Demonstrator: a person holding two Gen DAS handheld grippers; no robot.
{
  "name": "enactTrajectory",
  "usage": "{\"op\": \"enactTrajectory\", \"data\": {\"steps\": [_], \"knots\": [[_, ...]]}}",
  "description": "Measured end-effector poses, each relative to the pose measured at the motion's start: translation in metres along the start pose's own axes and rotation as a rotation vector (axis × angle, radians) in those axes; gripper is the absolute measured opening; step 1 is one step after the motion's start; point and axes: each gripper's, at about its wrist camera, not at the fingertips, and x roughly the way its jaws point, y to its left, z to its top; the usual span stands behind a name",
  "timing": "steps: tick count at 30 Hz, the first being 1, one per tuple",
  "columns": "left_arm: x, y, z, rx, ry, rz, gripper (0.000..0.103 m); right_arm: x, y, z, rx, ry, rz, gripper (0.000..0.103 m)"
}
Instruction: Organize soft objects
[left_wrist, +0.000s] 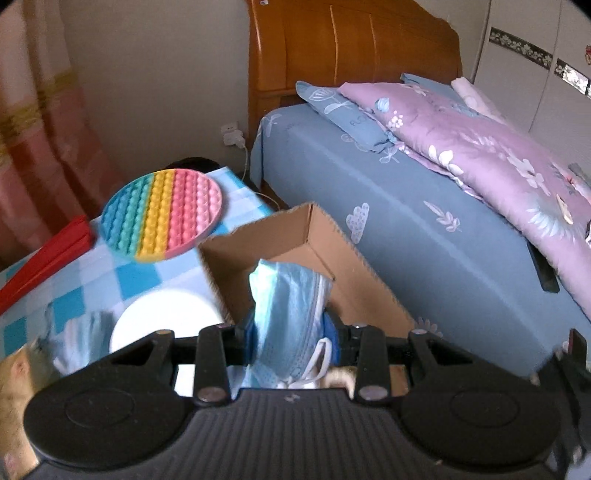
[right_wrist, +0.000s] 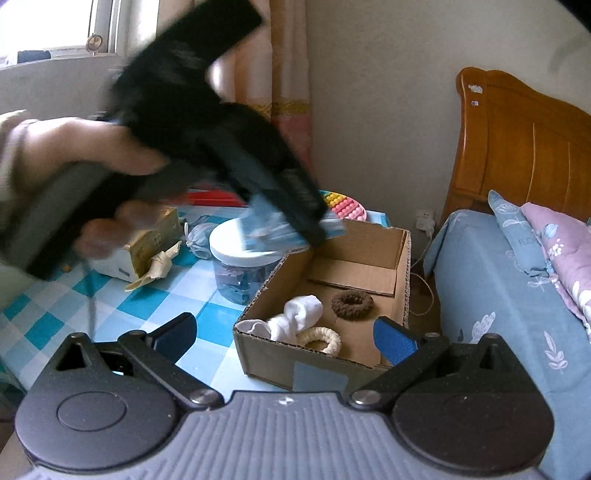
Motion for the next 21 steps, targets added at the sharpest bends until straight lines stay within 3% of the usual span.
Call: {"op": "enactTrajectory", "data": {"steps": [7,8,9,10,12,21], "knots": [[0.039,0.003,0.023,-0.023,0.002,0.023,0.039,0.005,-0.003,-0.002,-0.008,0.014,0.009,0.103],[0.044,0.005,0.026,-0.034,0.000,0.025,0.045,0.005,-0.003,-0.002,-0.008,0.015,0.010,0.103],[0.050,0.008,0.027,-0.046,0.006,0.033,0.067,0.006,-0.003,-0.003,-0.006,0.018,0.014,0.103],[0.054,0.009,0.028,-0.051,0.010,0.047,0.083,0.007,-0.003,-0.003,-0.003,0.022,0.021,0.103],[0.057,0.010,0.028,-0.043,-0.001,0.081,0.083,0.008,-0.003,-0.003,-0.002,0.027,0.028,0.103],[0.029,0.011,0.022,-0.034,-0.021,0.068,0.091,0.009,0.005,-0.002,-0.011,0.030,0.036,0.103]]}}
